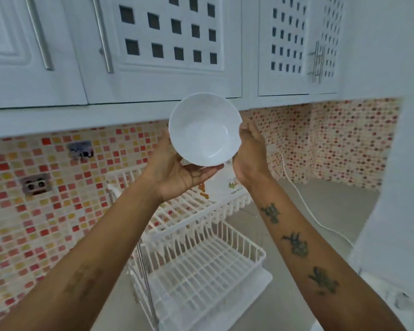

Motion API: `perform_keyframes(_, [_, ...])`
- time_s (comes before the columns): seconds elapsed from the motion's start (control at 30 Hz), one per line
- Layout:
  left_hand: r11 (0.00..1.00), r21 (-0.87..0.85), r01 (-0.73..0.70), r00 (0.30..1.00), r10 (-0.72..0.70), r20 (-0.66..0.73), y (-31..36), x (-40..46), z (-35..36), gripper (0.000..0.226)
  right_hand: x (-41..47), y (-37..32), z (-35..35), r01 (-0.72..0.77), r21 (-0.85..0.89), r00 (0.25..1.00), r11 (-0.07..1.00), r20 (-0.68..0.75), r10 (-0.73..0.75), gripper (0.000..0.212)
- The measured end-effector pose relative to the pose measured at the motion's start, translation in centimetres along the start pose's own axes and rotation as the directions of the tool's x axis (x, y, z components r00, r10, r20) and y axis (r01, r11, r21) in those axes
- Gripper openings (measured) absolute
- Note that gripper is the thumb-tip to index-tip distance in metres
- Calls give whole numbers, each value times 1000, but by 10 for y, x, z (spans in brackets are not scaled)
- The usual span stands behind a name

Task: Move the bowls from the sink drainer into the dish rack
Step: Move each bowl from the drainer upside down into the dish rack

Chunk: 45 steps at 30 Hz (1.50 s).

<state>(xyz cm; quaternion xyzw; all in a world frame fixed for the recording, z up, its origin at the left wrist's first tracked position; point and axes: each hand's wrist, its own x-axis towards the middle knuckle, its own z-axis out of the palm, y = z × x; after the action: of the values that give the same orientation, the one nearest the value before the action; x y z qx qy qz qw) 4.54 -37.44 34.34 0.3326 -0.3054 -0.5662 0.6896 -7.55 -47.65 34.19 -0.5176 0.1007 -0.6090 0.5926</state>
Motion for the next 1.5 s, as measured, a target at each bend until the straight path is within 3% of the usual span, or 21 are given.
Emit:
perform_keyframes(0.1, [997, 55, -59, 996, 63, -68, 2, 21, -4, 68, 21, 3, -23, -96, -101, 992, 990, 68, 103, 30])
perform_keyframes(0.2, [930, 340, -143, 971, 198, -133, 0, 41, -11, 61, 43, 8, -38, -164, -234, 975, 958, 112, 194, 25])
perform_keyframes(0.3, [734, 642, -220, 921, 373, -110, -3, 58, -6, 54, 66, 20, -51, -158, -330, 972, 930, 113, 205, 43])
perform_keyframes(0.4, [426, 862, -274, 847, 531, 7, -11, 77, -5, 59, 84, 38, -58, -221, -379, 953, 899, 111, 281, 58])
perform_keyframes(0.5, [163, 950, -266, 794, 596, 120, -23, 100, -16, 69, 97, 56, -63, -225, -459, 935, 860, 147, 323, 49])
perform_keyframes(0.57, [91, 967, -238, 794, 592, 140, -31, 111, -23, 74, 101, 64, -64, -236, -495, 924, 836, 153, 351, 37])
perform_keyframes(0.7, [30, 989, -144, 812, 575, 100, -52, 123, -33, 76, 103, 85, -65, -284, -497, 913, 820, 122, 390, 30])
perform_keyframes(0.9, [22, 998, -52, 836, 548, 31, -65, 131, -43, 77, 107, 107, -72, -392, -511, 855, 765, 106, 508, 33])
perform_keyframes(1.17, [20, 1000, 7, 867, 497, -16, -71, 135, -51, 79, 109, 114, -74, -472, -639, 732, 608, 100, 674, 36])
perform_keyframes(1.37, [-30, 1000, 7, 892, 453, 7, -76, 136, -56, 80, 108, 116, -73, -486, -687, 740, 540, 5, 672, 45])
perform_keyframes(1.5, [-13, 1000, 22, 903, 430, -14, -75, 135, -57, 79, 109, 118, -73, -500, -674, 744, 544, -12, 668, 37])
